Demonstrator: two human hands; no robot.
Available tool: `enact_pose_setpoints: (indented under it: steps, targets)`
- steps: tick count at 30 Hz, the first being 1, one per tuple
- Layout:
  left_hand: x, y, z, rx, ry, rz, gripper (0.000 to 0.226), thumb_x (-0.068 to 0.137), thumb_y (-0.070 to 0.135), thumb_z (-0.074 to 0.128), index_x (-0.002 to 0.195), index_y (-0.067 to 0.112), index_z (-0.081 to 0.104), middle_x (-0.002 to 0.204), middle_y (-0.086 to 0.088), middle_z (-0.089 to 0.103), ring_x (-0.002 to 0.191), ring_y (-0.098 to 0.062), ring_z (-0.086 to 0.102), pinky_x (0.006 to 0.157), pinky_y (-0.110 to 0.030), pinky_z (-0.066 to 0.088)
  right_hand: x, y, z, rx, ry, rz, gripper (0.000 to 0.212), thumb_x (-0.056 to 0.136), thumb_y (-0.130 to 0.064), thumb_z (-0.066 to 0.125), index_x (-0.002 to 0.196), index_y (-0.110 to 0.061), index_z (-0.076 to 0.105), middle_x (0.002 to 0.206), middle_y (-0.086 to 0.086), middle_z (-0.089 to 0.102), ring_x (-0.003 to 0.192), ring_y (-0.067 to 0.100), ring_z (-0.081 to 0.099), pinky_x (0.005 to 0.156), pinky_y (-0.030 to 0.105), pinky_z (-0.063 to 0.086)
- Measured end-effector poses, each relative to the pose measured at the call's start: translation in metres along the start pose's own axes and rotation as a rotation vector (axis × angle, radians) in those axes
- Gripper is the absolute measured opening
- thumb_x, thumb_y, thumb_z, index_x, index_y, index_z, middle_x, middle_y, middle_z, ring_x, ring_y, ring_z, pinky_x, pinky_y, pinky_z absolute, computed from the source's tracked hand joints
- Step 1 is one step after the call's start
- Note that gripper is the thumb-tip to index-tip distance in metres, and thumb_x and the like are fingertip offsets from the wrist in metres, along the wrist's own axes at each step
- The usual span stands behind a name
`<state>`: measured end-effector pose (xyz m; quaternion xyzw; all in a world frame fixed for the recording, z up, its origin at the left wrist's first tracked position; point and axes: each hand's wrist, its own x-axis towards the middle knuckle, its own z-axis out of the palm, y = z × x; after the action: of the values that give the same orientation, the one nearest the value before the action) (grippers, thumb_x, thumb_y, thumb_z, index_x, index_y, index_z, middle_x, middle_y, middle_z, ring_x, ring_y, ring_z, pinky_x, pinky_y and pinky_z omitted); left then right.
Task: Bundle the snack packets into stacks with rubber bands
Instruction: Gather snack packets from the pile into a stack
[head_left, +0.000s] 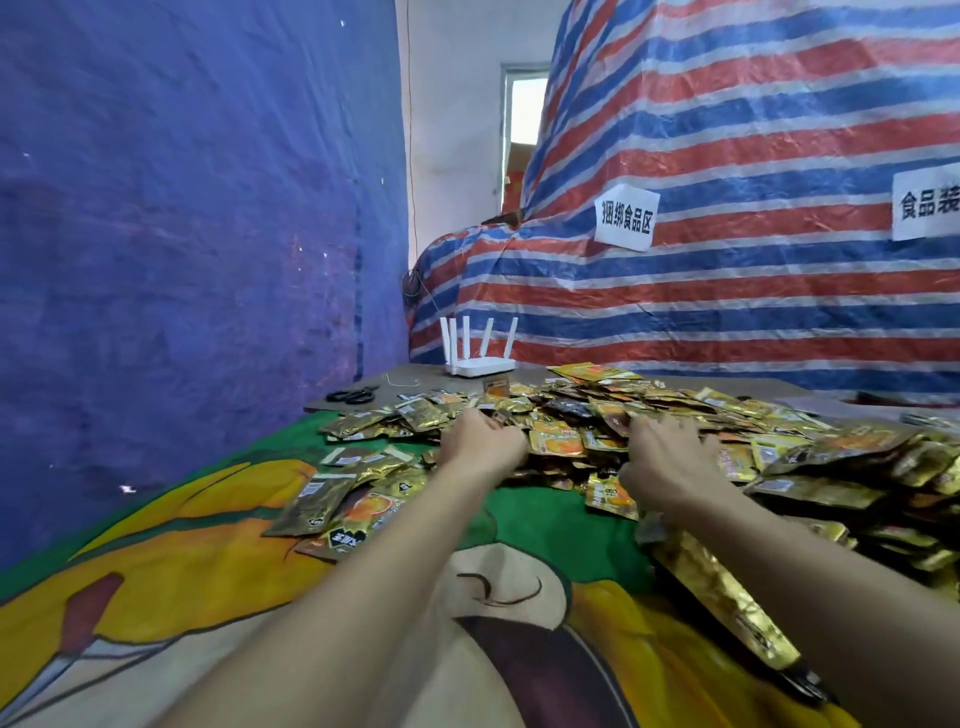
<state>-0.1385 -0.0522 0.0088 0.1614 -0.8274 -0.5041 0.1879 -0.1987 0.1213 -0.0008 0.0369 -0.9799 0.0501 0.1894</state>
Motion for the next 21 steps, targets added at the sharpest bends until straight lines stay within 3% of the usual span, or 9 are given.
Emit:
enact_pose_setpoints:
  steps: [2,4,6,9,12,15,16,19,21]
  targets:
    - [0.020,-0.018,-0.029,0.220,-0.008,0.014,0.037,0.077,0.017,0.069,0.111,0.018,0.055,0.124,-0.007,0.055,0.119,-0.027,0.049,0.103,-0.046,0.044,0.009,-0.016,0.009,0.052,-0.001,-0.100,0.029,0.092,-0.013,0.055,0.121,-0.015,0.050,0.125,0.011,0.055,0.120,0.032,0.047,0.100,0.046,0.039]
    - [0.033,-0.045,-0.053,0.352,-0.014,-0.051,0.063,0.073,0.028,0.075,0.131,0.022,0.051,0.140,-0.008,0.047,0.131,-0.030,0.040,0.109,-0.048,0.038,0.019,-0.031,0.022,0.053,-0.050,-0.156,0.042,0.092,-0.013,0.059,0.132,-0.015,0.045,0.133,0.012,0.051,0.125,0.033,0.045,0.102,0.047,0.040]
    - [0.042,-0.077,-0.067,0.529,-0.006,-0.112,0.091,0.070,0.047,0.077,0.148,0.023,0.036,0.157,-0.011,0.030,0.144,-0.033,0.024,0.117,-0.049,0.026,0.031,-0.042,0.038,0.025,-0.089,-0.188,0.060,0.091,-0.016,0.066,0.144,-0.016,0.037,0.144,0.011,0.044,0.134,0.034,0.040,0.107,0.048,0.038]
    - [0.050,-0.117,-0.072,0.720,0.015,-0.181,0.119,0.066,0.076,0.069,0.157,0.023,0.015,0.167,-0.011,0.003,0.153,-0.032,0.000,0.121,-0.050,0.005,0.047,-0.049,0.057,-0.005,-0.111,-0.227,0.067,0.091,-0.016,0.068,0.149,-0.018,0.032,0.152,0.007,0.037,0.139,0.033,0.033,0.110,0.050,0.035]
    - [0.055,-0.127,-0.074,0.730,-0.010,-0.152,0.107,0.066,0.083,0.063,0.152,0.025,0.035,0.162,-0.006,0.027,0.147,-0.029,0.026,0.119,-0.042,0.024,0.059,-0.045,0.064,-0.019,-0.143,-0.192,0.055,0.095,-0.021,0.064,0.144,-0.018,0.040,0.148,0.006,0.043,0.137,0.033,0.033,0.108,0.049,0.037]
    - [0.057,-0.123,-0.077,0.696,0.024,-0.067,0.075,0.070,0.068,0.073,0.126,0.021,0.060,0.136,-0.004,0.058,0.123,-0.026,0.054,0.100,-0.037,0.046,0.064,-0.039,0.066,-0.027,-0.060,-0.212,0.018,0.096,-0.014,0.058,0.114,-0.013,0.061,0.117,0.009,0.062,0.120,0.033,0.049,0.100,0.045,0.047]
    - [0.056,-0.121,-0.077,0.679,0.038,-0.053,0.062,0.070,0.059,0.077,0.115,0.019,0.063,0.125,-0.004,0.063,0.114,-0.026,0.058,0.093,-0.036,0.050,0.064,-0.037,0.066,-0.036,-0.008,-0.226,0.015,0.096,-0.009,0.056,0.107,-0.012,0.065,0.107,0.009,0.065,0.112,0.032,0.054,0.093,0.044,0.051]
    - [0.051,-0.111,-0.079,0.671,0.061,0.027,0.030,0.072,0.034,0.078,0.079,0.012,0.060,0.087,-0.006,0.062,0.087,-0.026,0.060,0.060,-0.032,0.043,0.061,-0.034,0.063,-0.134,0.085,-0.254,0.021,0.096,-0.009,0.052,0.107,-0.019,0.067,0.100,0.005,0.068,0.107,0.028,0.056,0.077,0.036,0.042]
    - [0.046,-0.105,-0.079,0.664,0.053,0.096,0.023,0.076,0.027,0.072,0.073,0.006,0.064,0.075,-0.007,0.059,0.080,-0.025,0.059,0.055,-0.035,0.042,0.058,-0.029,0.059,-0.131,0.135,-0.260,0.025,0.096,-0.012,0.052,0.110,-0.026,0.069,0.104,0.001,0.070,0.112,0.026,0.053,0.079,0.037,0.033]
